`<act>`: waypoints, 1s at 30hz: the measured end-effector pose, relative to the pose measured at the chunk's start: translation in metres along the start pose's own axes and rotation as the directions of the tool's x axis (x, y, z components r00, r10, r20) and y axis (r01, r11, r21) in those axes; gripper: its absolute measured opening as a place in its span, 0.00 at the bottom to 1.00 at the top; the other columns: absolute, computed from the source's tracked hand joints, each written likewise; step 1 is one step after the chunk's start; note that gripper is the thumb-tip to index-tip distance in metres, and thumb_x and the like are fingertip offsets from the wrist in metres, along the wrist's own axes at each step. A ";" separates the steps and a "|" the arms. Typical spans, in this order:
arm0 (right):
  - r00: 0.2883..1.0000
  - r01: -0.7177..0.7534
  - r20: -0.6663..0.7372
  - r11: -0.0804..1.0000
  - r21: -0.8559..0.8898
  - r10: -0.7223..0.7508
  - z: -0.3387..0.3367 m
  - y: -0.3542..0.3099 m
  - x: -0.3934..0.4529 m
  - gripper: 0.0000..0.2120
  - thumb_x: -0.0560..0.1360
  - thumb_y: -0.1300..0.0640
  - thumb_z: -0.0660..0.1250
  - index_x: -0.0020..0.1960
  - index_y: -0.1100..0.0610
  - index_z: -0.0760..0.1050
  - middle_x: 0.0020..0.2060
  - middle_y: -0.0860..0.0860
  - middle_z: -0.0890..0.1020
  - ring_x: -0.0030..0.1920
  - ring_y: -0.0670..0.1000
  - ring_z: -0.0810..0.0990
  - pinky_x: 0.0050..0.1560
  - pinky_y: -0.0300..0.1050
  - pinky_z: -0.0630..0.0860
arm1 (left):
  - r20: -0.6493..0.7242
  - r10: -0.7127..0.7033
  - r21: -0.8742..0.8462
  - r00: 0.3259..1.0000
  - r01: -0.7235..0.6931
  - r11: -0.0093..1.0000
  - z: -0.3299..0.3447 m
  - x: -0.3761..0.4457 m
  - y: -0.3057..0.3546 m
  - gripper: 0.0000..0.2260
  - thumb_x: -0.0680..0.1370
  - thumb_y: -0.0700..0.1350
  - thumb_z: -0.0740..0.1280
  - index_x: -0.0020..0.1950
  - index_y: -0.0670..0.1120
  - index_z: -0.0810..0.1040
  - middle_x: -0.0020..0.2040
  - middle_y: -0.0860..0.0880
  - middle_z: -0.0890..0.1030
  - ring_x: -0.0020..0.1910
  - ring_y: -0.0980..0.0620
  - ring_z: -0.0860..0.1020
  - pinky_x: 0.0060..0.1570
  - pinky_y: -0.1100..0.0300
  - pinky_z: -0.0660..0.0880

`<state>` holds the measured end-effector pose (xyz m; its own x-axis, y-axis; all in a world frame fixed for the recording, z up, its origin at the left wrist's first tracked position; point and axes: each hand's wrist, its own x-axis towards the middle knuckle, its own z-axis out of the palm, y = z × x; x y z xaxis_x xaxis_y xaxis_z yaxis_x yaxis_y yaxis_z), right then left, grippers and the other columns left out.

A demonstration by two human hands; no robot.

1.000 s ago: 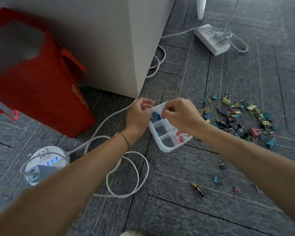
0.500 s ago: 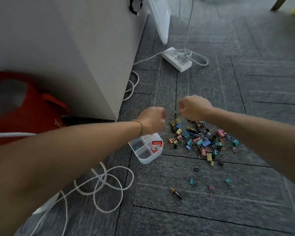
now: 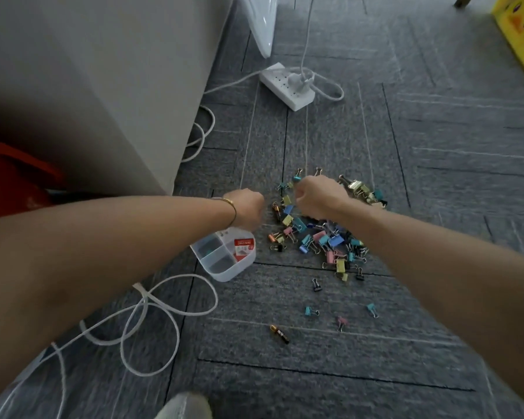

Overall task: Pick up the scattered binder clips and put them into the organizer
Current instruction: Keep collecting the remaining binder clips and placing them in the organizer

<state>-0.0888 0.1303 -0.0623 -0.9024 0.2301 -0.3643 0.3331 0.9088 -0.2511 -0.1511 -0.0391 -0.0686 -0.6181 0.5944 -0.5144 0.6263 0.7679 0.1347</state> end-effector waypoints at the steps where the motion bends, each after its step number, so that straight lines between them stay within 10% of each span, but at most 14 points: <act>1: 1.000 0.002 0.009 1.000 0.012 -0.003 0.005 0.005 0.001 0.09 0.73 0.65 0.60 0.43 0.60 0.79 0.40 0.54 0.83 0.41 0.55 0.82 0.45 0.50 0.82 | 0.034 -0.005 -0.006 0.999 0.005 1.000 0.000 0.002 -0.002 0.06 0.76 0.40 0.68 0.50 0.44 0.83 0.47 0.45 0.84 0.44 0.45 0.83 0.39 0.54 0.81; 8: 0.999 -0.032 0.009 0.999 0.031 0.032 0.024 0.023 0.003 0.10 0.76 0.63 0.61 0.43 0.55 0.79 0.43 0.52 0.84 0.42 0.55 0.82 0.45 0.49 0.82 | 0.067 -0.032 -0.001 0.997 0.032 0.999 0.010 0.017 -0.017 0.19 0.74 0.43 0.73 0.61 0.44 0.71 0.53 0.44 0.78 0.47 0.44 0.77 0.40 0.53 0.76; 17: 0.999 0.002 -0.040 0.998 0.070 0.001 0.045 0.018 0.006 0.10 0.77 0.61 0.62 0.49 0.54 0.81 0.46 0.52 0.85 0.31 0.52 0.83 0.39 0.50 0.83 | 0.061 0.022 0.064 0.998 -0.026 0.998 0.030 0.035 -0.007 0.04 0.76 0.40 0.67 0.50 0.42 0.75 0.46 0.43 0.77 0.44 0.42 0.76 0.39 0.52 0.74; 24: 0.991 0.015 -0.131 0.994 0.109 0.000 0.057 0.017 0.025 0.09 0.76 0.60 0.64 0.52 0.51 0.79 0.50 0.51 0.85 0.42 0.54 0.82 0.45 0.51 0.83 | 0.047 -0.066 -0.162 0.997 0.073 0.984 0.033 0.040 -0.011 0.08 0.74 0.37 0.67 0.52 0.42 0.80 0.49 0.43 0.82 0.48 0.43 0.80 0.42 0.52 0.80; 27: 0.986 0.044 -0.167 0.996 0.079 -0.031 0.060 0.014 0.034 0.06 0.76 0.58 0.66 0.52 0.53 0.79 0.50 0.51 0.84 0.46 0.54 0.81 0.47 0.48 0.81 | 0.095 -0.134 -0.444 0.986 0.162 0.881 0.028 0.045 -0.014 0.08 0.77 0.37 0.65 0.51 0.40 0.84 0.43 0.42 0.86 0.40 0.47 0.84 0.39 0.56 0.83; 30: 0.979 0.101 -0.181 0.995 0.009 -0.098 0.063 0.012 0.037 0.05 0.76 0.59 0.66 0.52 0.56 0.78 0.48 0.53 0.82 0.46 0.55 0.81 0.46 0.49 0.80 | 0.235 -0.188 -0.801 0.954 0.300 0.518 0.017 0.046 -0.012 0.07 0.81 0.33 0.63 0.50 0.38 0.81 0.41 0.42 0.80 0.33 0.49 0.80 0.32 0.59 0.82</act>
<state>-0.1007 0.1281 -0.1359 -0.9652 0.1989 -0.1700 0.2423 0.9245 -0.2943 -0.1784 -0.0249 -0.1085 -0.5952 0.3663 -0.7152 -0.2412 0.7675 0.5939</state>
